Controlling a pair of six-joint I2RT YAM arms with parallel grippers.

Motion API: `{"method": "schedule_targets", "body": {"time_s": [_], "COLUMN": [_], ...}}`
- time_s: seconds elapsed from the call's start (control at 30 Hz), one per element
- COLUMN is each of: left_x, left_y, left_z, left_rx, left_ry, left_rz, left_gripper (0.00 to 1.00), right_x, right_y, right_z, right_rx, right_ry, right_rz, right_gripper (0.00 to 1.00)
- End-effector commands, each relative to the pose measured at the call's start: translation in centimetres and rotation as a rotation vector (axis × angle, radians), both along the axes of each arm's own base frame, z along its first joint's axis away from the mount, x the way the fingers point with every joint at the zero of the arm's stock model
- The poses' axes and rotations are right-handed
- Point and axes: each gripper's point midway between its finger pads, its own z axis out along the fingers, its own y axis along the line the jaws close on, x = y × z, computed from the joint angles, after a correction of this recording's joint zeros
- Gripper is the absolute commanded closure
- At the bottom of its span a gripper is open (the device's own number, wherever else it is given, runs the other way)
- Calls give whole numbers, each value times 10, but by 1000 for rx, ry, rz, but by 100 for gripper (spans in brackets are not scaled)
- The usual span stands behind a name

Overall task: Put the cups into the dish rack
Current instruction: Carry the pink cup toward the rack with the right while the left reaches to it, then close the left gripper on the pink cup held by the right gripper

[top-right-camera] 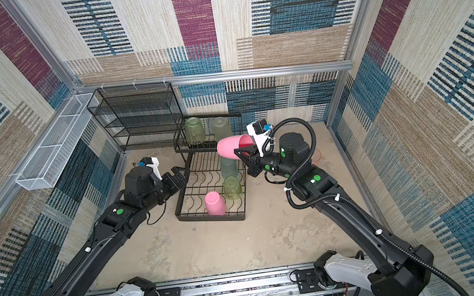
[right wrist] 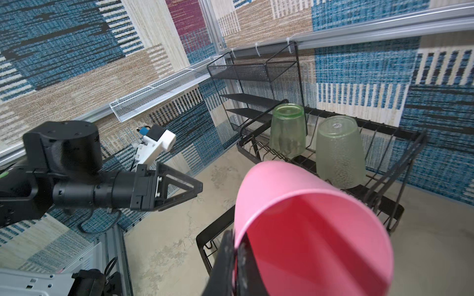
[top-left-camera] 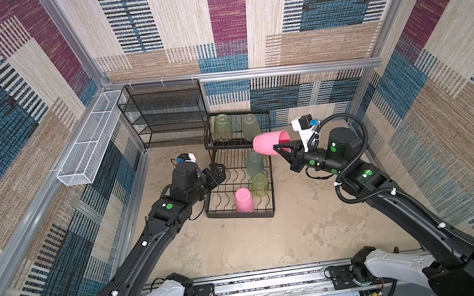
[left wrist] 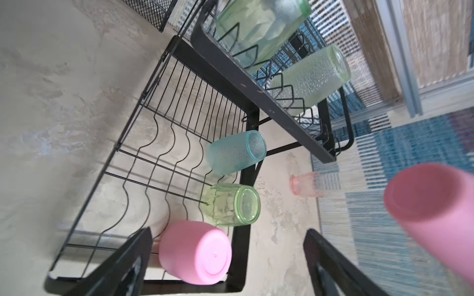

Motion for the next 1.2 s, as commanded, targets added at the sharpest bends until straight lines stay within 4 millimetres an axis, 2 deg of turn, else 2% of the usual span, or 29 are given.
{"method": "schedule_targets", "body": {"time_s": [0.0, 0.2, 0.37, 0.53, 0.93, 1.17], "left_x": [7, 21, 25, 28, 44, 45], "left_y": [-13, -10, 3, 12, -3, -1], "left_z": [5, 3, 18, 30, 45, 51], "left_rx": [-236, -451, -574, -662, -934, -970], "left_ry": [41, 74, 49, 33, 91, 73], "left_rz": [-23, 0, 61, 102, 41, 51], "left_gripper": [4, 4, 4, 4, 5, 5], "right_x": [-6, 0, 8, 13, 17, 18], "right_y": [16, 42, 61, 75, 120, 137], "right_z": [19, 3, -9, -14, -24, -32], "right_rx": [61, 69, 73, 97, 110, 107], "right_ry": [-124, -166, -172, -174, -163, -149], "right_rz": [62, 100, 123, 150, 250, 283], "right_gripper": [100, 100, 100, 100, 100, 100]}}
